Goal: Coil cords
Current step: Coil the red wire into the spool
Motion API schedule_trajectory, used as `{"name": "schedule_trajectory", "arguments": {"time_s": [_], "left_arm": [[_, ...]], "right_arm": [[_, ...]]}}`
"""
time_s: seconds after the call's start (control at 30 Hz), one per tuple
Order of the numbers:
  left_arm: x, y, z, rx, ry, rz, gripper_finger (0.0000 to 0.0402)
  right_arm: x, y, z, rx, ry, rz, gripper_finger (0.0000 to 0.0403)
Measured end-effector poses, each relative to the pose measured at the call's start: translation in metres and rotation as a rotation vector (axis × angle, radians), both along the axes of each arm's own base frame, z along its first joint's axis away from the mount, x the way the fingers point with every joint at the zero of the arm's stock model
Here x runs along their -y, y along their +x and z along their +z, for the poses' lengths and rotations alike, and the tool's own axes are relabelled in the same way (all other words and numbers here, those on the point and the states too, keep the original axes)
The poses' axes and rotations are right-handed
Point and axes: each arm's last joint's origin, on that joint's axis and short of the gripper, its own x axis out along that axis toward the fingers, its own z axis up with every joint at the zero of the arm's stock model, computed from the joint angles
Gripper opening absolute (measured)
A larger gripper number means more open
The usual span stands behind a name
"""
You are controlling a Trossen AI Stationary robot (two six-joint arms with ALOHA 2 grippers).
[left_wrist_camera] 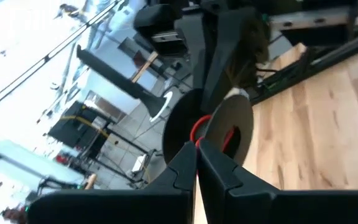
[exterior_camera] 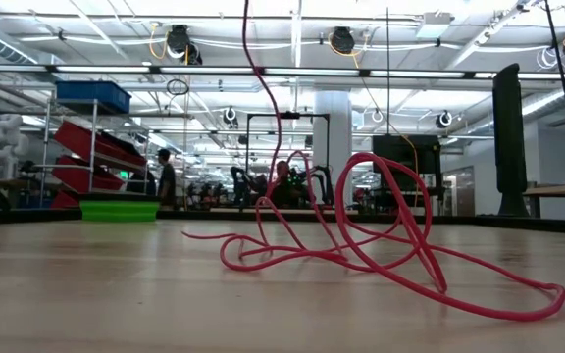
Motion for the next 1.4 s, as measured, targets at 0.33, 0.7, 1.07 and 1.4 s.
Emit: {"name": "schedule_trajectory", "arguments": {"time_s": [0.33, 0.7, 1.07, 1.4], "left_arm": [[0.009, -0.003, -0.002, -0.042, -0.011, -0.156, 0.0017], [0.017, -0.014, -0.006, -0.095, 0.035, -0.202, 0.0017], [0.018, -0.014, -0.006, -0.085, 0.014, -0.21, 0.0018], [0.012, -0.017, -0.012, -0.002, -0.091, -0.056, 0.0021]], "right_arm": [[-0.009, -0.008, 0.001, -0.008, 0.021, 0.086, 0.0], [-0.015, -0.012, 0.0, -0.024, 0.035, 0.145, 0.0], [-0.013, -0.013, 0.004, -0.004, 0.051, 0.127, 0.0], [-0.007, -0.014, 0.018, 0.08, 0.072, 0.04, 0.0]]}}
